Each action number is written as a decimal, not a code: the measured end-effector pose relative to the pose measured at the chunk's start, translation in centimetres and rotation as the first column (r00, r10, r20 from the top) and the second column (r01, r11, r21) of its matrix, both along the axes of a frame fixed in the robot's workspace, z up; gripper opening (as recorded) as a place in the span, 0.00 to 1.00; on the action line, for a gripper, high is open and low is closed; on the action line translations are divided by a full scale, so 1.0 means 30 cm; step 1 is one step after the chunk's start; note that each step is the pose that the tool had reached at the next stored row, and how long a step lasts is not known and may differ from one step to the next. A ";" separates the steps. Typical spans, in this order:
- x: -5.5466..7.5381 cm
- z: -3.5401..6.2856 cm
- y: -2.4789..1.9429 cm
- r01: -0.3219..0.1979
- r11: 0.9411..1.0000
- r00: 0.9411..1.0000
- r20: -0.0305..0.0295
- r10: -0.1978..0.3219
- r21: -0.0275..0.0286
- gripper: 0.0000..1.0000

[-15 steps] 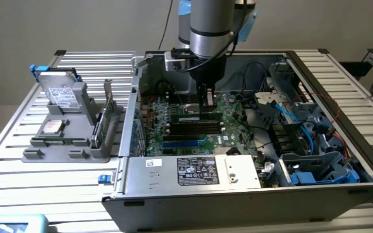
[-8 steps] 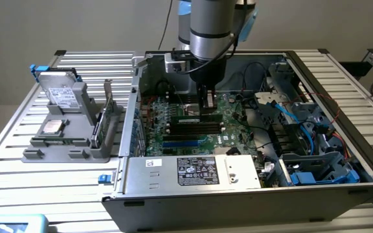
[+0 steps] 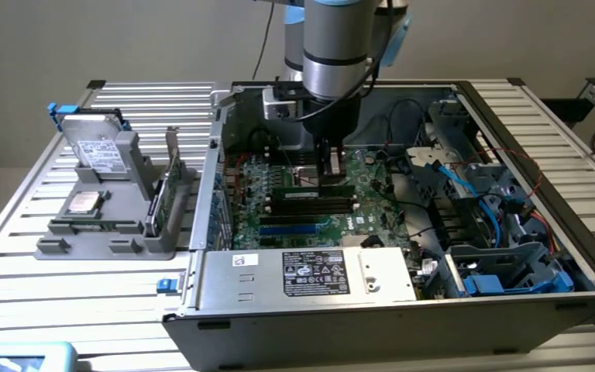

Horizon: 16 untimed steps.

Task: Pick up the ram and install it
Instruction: 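Insert the ram into the slot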

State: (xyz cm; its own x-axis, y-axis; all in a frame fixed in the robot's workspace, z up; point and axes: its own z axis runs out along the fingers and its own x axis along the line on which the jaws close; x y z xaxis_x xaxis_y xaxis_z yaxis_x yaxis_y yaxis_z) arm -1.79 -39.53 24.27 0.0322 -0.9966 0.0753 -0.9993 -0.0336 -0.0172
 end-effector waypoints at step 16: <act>0.000 -0.027 0.002 0.001 1.000 1.000 0.000 -0.001 -0.013 0.14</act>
